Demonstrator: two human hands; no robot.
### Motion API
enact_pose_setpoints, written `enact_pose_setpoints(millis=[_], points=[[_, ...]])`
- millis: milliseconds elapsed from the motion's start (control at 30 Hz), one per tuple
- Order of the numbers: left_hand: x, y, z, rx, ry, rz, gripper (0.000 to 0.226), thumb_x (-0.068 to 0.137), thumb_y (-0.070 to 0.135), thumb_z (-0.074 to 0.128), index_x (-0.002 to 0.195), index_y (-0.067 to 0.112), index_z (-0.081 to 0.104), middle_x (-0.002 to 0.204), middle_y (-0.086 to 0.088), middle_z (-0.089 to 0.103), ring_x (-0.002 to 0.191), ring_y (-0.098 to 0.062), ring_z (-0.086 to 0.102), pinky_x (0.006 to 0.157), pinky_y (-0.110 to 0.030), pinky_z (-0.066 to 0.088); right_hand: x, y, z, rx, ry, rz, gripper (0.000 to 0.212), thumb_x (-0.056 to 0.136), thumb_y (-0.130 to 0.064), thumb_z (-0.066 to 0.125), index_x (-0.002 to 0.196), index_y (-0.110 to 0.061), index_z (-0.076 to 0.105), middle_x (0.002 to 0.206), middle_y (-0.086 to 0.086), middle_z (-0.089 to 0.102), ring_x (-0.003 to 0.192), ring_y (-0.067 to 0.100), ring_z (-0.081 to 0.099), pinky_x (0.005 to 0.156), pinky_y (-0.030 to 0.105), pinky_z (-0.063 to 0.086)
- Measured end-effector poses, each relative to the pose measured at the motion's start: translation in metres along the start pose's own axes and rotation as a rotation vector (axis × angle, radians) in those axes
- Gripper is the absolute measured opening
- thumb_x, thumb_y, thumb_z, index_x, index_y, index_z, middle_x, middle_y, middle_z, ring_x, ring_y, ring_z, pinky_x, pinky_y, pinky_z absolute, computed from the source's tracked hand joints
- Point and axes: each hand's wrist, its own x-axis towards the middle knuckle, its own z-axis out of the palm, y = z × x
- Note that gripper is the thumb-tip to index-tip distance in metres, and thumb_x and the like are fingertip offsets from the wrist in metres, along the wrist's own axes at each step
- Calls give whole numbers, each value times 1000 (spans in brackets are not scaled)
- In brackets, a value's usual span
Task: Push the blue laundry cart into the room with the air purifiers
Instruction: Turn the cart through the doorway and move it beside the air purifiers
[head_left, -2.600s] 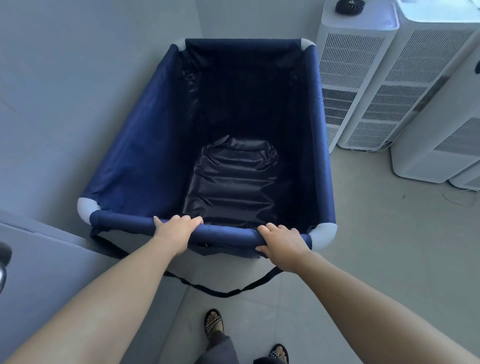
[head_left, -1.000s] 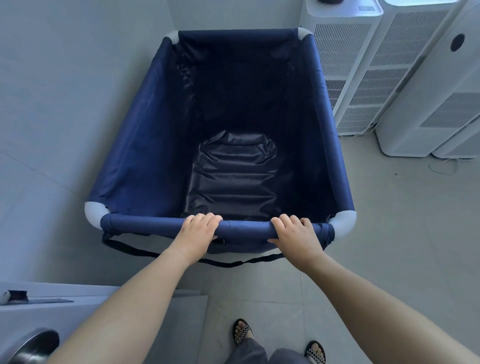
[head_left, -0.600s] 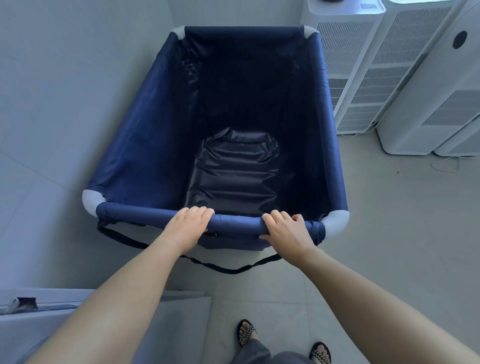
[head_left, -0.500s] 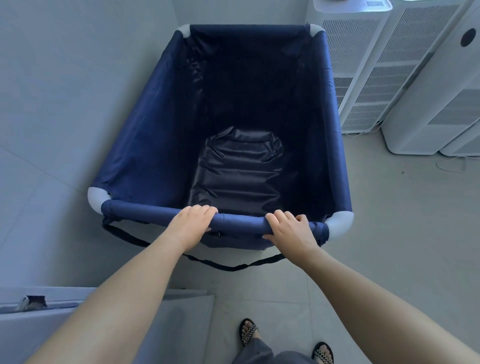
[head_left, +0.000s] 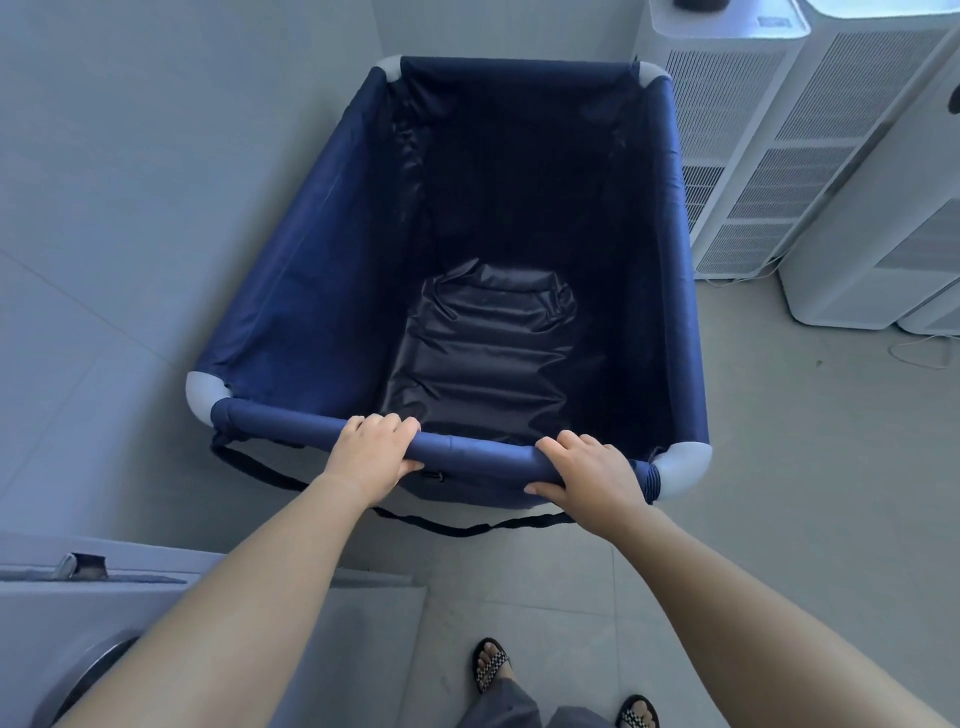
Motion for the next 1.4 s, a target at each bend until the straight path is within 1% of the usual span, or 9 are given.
enact_pose_setpoints(millis=[100,233,300,400,500,667,1000,1133,1400], points=[[-8,5,2,-6,-4,-10,38,92,50,49,118,23,46,112,2,59,106,-20,54,92,-32,37,-7,1,1,-5,3,-28,40,86,-58,50,108,-24,49,93,-4,52,79,18,46,64,30,32],[-16,11,4,-4,-19,-34,38,92,49,48,120,22,45,112,2,58,107,-20,53,93,-31,35,-12,5,2,-14,-1,-68,40,86,-56,51,106,-22,49,92,-2,51,82,22,51,62,31,31],[-21,14,6,-12,-25,-48,38,93,48,48,120,22,45,113,2,57,107,-20,52,95,-32,35,-14,6,2,-24,2,-79,40,86,-56,51,106,-22,50,92,-2,52,82,22,51,62,31,31],[-28,17,7,-50,-43,-64,36,93,47,48,119,22,44,112,3,55,107,-20,51,98,-33,33,-18,7,3,-46,14,-75,40,86,-56,51,107,-23,50,92,-3,53,77,20,46,62,31,29],[-32,22,8,-77,-48,-75,35,92,46,50,118,23,44,111,4,54,106,-19,50,102,-34,32,-22,8,4,-62,3,-75,40,86,-57,51,108,-23,50,94,-3,53,80,21,50,63,30,29],[-36,24,8,-90,-49,-80,34,92,45,51,117,23,45,110,4,54,105,-19,50,100,-34,33,-23,8,1,-45,-20,-92,40,86,-55,51,110,-23,49,97,-2,53,85,21,52,66,31,31],[-24,20,4,-72,-44,-88,34,92,46,50,117,24,44,111,4,54,104,-19,50,99,-34,34,-9,9,-3,-60,-38,-80,44,87,-56,50,118,-24,45,105,0,51,89,22,52,67,31,33],[-11,15,1,-64,-38,-80,34,92,45,51,118,24,44,111,4,55,104,-19,51,97,-33,35,1,8,-3,-47,-21,-39,42,87,-54,51,115,-23,46,104,1,51,88,23,52,68,32,32],[8,1,-3,-64,-9,-44,33,92,45,51,118,26,44,109,7,56,103,-17,52,95,-31,35,19,8,-2,-64,15,-18,40,87,-54,51,112,-24,47,100,-1,51,86,22,52,66,31,28]])
